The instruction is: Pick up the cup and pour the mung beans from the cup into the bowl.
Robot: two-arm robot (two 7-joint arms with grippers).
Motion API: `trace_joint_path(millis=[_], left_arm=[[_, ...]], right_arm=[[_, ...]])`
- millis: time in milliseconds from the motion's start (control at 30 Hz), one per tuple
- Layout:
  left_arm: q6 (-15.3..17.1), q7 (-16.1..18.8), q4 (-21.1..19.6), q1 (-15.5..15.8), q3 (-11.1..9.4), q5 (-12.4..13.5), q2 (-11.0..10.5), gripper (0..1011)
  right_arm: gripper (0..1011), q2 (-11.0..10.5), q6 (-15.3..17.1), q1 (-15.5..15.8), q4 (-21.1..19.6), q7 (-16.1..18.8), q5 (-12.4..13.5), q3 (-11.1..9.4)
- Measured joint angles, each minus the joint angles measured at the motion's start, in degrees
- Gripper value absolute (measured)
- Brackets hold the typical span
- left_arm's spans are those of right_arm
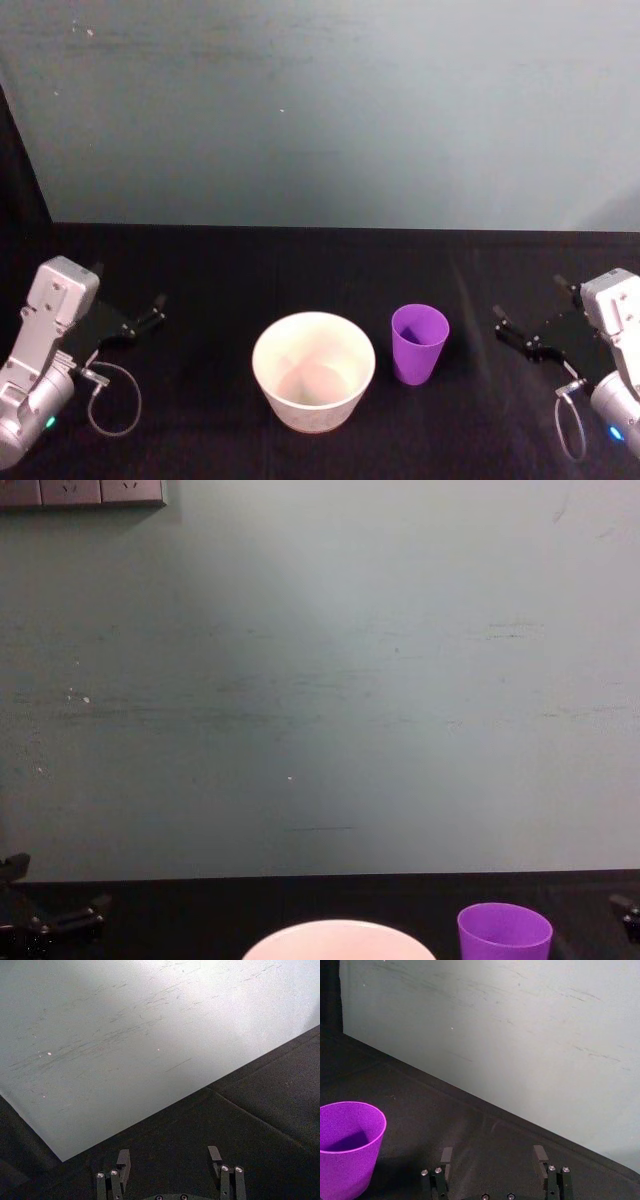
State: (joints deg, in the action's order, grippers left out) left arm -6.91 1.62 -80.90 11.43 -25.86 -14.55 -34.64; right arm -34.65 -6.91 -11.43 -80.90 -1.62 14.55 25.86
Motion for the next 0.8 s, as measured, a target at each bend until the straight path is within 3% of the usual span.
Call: trace_joint_path(millis=[800], left_arm=[[0.0, 0.0, 0.0, 0.0, 0.0, 0.0, 0.0, 1003]], right_arm=[[1004, 0.0, 0.0, 0.0, 0.0, 0.0, 0.0, 0.0]])
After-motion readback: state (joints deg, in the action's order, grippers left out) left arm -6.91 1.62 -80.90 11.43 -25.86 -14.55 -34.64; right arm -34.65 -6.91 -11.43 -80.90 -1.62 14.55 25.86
